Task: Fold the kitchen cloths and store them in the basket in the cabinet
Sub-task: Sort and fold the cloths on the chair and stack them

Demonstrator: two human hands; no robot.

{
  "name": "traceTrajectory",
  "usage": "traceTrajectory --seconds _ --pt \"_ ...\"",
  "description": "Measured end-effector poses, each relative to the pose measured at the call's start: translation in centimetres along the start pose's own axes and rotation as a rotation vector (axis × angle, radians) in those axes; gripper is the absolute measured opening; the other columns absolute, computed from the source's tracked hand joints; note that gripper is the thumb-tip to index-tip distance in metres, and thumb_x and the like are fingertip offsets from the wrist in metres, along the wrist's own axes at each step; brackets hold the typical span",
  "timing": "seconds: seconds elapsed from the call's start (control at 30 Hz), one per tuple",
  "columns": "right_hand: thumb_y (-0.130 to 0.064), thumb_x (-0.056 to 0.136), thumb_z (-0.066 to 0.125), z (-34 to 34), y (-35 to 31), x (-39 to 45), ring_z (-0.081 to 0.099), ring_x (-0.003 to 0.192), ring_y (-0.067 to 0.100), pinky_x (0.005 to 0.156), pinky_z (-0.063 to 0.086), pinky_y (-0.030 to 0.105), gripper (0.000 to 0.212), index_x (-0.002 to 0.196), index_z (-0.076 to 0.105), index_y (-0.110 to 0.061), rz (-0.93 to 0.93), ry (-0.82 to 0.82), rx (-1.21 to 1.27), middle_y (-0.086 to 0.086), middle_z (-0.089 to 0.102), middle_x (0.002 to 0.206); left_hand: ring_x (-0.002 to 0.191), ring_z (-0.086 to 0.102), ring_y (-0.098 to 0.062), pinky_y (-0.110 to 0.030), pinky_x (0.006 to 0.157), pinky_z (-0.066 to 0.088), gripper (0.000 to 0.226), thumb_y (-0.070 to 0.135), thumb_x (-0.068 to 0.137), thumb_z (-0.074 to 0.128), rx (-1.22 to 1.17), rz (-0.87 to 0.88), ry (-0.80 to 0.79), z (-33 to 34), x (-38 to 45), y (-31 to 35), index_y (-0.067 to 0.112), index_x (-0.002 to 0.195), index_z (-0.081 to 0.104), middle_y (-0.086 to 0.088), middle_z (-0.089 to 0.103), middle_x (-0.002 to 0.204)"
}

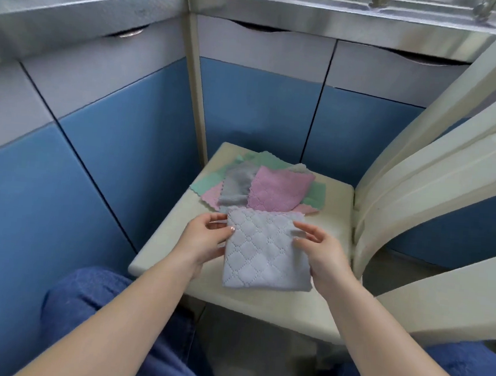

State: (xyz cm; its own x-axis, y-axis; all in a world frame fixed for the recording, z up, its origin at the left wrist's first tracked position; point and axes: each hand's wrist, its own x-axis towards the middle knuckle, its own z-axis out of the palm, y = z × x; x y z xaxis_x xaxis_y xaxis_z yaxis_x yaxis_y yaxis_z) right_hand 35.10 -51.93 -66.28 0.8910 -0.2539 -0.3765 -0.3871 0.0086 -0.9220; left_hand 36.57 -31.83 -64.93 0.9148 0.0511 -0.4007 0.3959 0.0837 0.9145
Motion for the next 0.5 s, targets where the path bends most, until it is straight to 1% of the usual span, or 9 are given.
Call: traceTrajectory --seconds 0.07,0.1,0.17,0.23,0.27,0.33,0.37,0.43,0.5 --pt "-0.004 0.084 0.059 1.8 -2.2 0.0 0.060 0.102 0.019 0.066 0.046 0.029 0.030 0.094 0.069 -0.031 -0.029 -0.080 0.009 0.002 0.059 0.119 0.092 0.066 -0.018 -0.028 0.065 0.059 0.024 0.004 0.088 0.061 -0.019 0.062 0.042 -1.9 -0.6 1.9 0.008 0.111 0.056 -0.007 0.064 0.106" --pt "-0.004 0.084 0.060 2.8 -3.4 0.0 0.061 0.103 0.021 0.069 0.049 0.031 0.029 0.093 0.069 -0.030 -0.050 -0.117 0.010 0.002 0.060 0.119 0.094 0.065 -0.019 -0.028 0.065 0.058 0.019 0.005 0.088 0.062 -0.013 0.095 0.074 -3.0 -0.7 2.7 0.009 0.106 0.057 -0.007 0.063 0.105" --pt "-0.007 0.086 0.061 5.0 -6.2 -0.6 0.061 0.105 0.024 0.075 0.051 0.034 0.025 0.092 0.070 -0.029 -0.109 -0.200 0.001 0.002 0.063 0.116 0.094 0.064 -0.021 -0.031 0.068 0.055 0.008 0.007 0.088 0.062 -0.015 0.158 0.134 -5.4 -1.4 4.8 0.010 0.088 0.055 -0.007 0.062 0.100" --pt "-0.009 0.089 0.060 7.3 -9.2 -1.4 0.061 0.102 0.024 0.075 0.051 0.034 0.022 0.095 0.069 -0.028 -0.163 -0.281 -0.006 -0.001 0.065 0.111 0.088 0.062 -0.021 -0.034 0.070 0.054 0.021 0.005 0.089 0.060 -0.054 0.239 0.184 -7.9 -2.3 7.0 0.012 0.073 0.049 -0.008 0.060 0.092" --pt "-0.010 0.089 0.059 8.7 -10.8 -1.8 0.061 0.099 0.022 0.074 0.051 0.034 0.022 0.097 0.070 -0.028 -0.198 -0.326 -0.014 -0.002 0.065 0.109 0.085 0.060 -0.020 -0.035 0.071 0.054 0.024 0.004 0.090 0.058 -0.060 0.283 0.212 -9.3 -2.9 8.3 0.013 0.071 0.048 -0.007 0.059 0.087" --pt "-0.010 0.089 0.059 10.9 -13.6 -2.4 0.062 0.091 0.021 0.073 0.051 0.033 0.023 0.097 0.071 -0.027 -0.266 -0.396 -0.015 0.000 0.067 0.107 0.080 0.059 -0.014 -0.032 0.069 0.053 0.022 0.001 0.090 0.056 -0.066 0.349 0.251 -11.3 -4.3 10.7 0.013 0.072 0.054 -0.001 0.060 0.080" --pt "-0.009 0.089 0.059 12.5 -15.4 -3.0 0.061 0.088 0.020 0.071 0.051 0.032 0.024 0.096 0.072 -0.028 -0.316 -0.447 -0.022 0.001 0.068 0.107 0.079 0.060 -0.012 -0.029 0.066 0.053 0.020 0.001 0.090 0.056 -0.087 0.394 0.275 -12.7 -5.1 12.2 0.014 0.075 0.059 0.001 0.062 0.081" --pt "-0.011 0.089 0.058 14.7 -18.1 -4.1 0.061 0.086 0.019 0.071 0.052 0.033 0.027 0.095 0.073 -0.033 -0.418 -0.499 -0.057 -0.002 0.069 0.106 0.079 0.063 -0.008 -0.025 0.064 0.053 0.019 0.002 0.091 0.055 -0.101 0.454 0.309 -14.9 -6.7 14.7 0.016 0.083 0.065 0.002 0.067 0.086" --pt "-0.014 0.089 0.057 17.0 -20.9 -5.3 0.064 0.088 0.020 0.072 0.055 0.037 0.030 0.097 0.071 -0.039 -0.524 -0.557 -0.110 -0.006 0.069 0.106 0.084 0.064 -0.007 -0.025 0.066 0.054 0.018 0.005 0.092 0.056 -0.082 0.505 0.354 -17.1 -8.2 17.3 0.018 0.090 0.067 0.004 0.069 0.091"
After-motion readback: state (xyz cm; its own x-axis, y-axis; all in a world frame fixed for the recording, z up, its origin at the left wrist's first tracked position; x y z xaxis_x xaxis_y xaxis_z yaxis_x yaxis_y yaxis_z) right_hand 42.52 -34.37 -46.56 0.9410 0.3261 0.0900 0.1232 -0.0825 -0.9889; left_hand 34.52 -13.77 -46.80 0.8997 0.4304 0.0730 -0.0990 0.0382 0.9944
